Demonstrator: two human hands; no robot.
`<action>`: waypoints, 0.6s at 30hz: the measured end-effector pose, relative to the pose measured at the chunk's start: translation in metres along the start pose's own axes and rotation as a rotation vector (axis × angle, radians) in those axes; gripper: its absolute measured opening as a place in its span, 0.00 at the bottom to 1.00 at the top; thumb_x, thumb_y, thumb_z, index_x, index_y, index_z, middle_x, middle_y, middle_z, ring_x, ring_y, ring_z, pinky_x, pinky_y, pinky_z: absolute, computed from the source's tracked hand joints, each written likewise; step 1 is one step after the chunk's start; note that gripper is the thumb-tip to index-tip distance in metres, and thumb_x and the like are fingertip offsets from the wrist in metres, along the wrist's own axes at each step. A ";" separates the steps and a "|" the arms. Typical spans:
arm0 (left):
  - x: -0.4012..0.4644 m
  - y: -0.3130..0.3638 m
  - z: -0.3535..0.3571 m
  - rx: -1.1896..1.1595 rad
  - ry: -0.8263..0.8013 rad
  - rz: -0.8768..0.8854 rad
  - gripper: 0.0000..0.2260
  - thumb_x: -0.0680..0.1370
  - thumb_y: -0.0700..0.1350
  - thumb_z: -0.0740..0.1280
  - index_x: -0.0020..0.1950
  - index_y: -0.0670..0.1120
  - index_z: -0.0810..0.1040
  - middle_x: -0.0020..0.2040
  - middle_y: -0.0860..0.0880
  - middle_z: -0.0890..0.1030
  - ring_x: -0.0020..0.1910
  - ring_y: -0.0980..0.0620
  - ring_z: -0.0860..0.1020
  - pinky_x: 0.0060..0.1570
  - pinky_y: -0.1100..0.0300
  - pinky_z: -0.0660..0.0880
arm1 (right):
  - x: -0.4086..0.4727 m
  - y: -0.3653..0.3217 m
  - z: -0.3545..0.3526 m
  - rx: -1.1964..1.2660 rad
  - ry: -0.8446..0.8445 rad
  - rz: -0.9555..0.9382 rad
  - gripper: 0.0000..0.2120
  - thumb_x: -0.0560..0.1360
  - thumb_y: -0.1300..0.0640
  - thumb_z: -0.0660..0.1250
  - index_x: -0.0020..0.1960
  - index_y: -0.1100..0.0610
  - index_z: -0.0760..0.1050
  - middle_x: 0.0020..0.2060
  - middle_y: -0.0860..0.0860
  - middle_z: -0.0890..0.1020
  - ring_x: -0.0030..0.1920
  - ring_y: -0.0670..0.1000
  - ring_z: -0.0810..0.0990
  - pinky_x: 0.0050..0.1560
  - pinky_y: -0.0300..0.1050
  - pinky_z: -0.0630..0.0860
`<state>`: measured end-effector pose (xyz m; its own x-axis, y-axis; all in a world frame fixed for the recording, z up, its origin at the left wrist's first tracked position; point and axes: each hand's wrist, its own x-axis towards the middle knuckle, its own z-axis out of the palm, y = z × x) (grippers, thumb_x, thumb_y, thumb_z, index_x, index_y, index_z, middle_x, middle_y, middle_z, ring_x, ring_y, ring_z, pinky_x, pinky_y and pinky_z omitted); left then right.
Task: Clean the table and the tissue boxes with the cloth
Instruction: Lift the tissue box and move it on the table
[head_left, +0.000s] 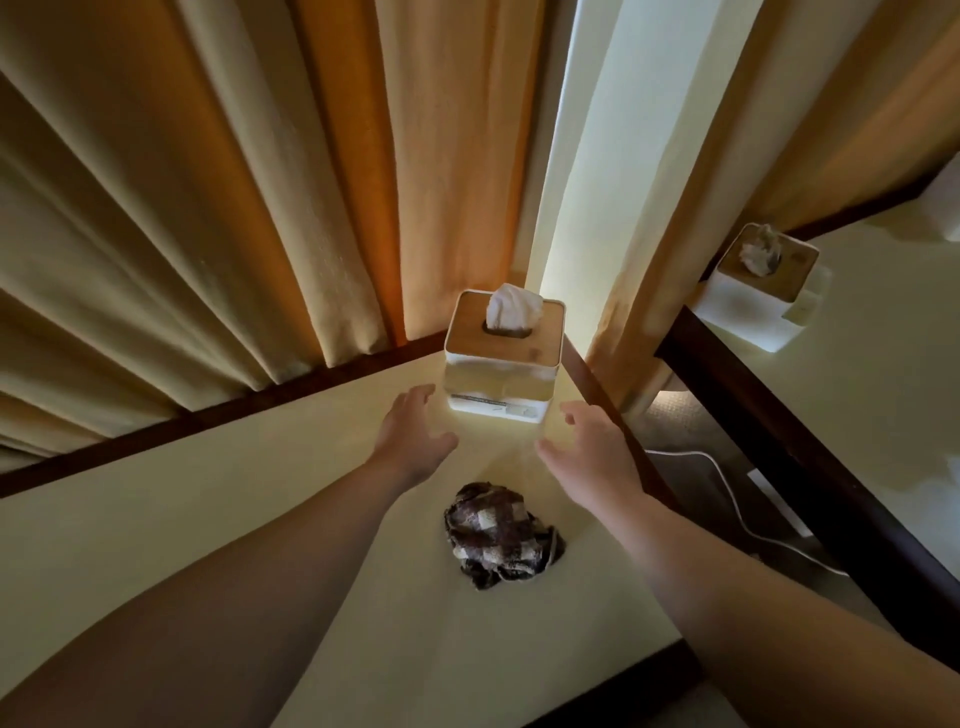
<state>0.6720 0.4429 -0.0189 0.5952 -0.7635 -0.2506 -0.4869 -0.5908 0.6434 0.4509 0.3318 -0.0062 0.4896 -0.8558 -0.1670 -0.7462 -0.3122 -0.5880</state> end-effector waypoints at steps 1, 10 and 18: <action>-0.013 -0.007 0.001 0.015 0.007 0.023 0.34 0.74 0.48 0.76 0.78 0.46 0.68 0.73 0.45 0.72 0.71 0.45 0.71 0.67 0.54 0.68 | -0.013 0.001 0.003 -0.027 -0.013 -0.062 0.24 0.80 0.45 0.69 0.73 0.52 0.73 0.64 0.49 0.78 0.62 0.51 0.78 0.60 0.46 0.78; -0.125 -0.085 -0.013 0.017 0.107 -0.007 0.23 0.75 0.42 0.75 0.69 0.46 0.78 0.67 0.47 0.77 0.66 0.47 0.76 0.62 0.63 0.67 | -0.079 -0.021 0.046 -0.260 -0.419 -0.349 0.29 0.77 0.49 0.72 0.77 0.43 0.71 0.75 0.49 0.69 0.72 0.56 0.69 0.71 0.51 0.72; -0.207 -0.149 -0.059 -0.009 0.245 -0.161 0.22 0.76 0.46 0.75 0.69 0.51 0.79 0.67 0.51 0.78 0.64 0.48 0.78 0.58 0.61 0.71 | -0.084 -0.064 0.057 -0.199 -0.362 -0.344 0.23 0.75 0.58 0.73 0.69 0.47 0.80 0.60 0.51 0.77 0.59 0.56 0.79 0.61 0.45 0.75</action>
<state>0.6589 0.7045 -0.0203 0.8016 -0.5735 -0.1688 -0.3682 -0.6960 0.6164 0.4828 0.4474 -0.0001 0.8190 -0.5042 -0.2737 -0.5689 -0.6521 -0.5011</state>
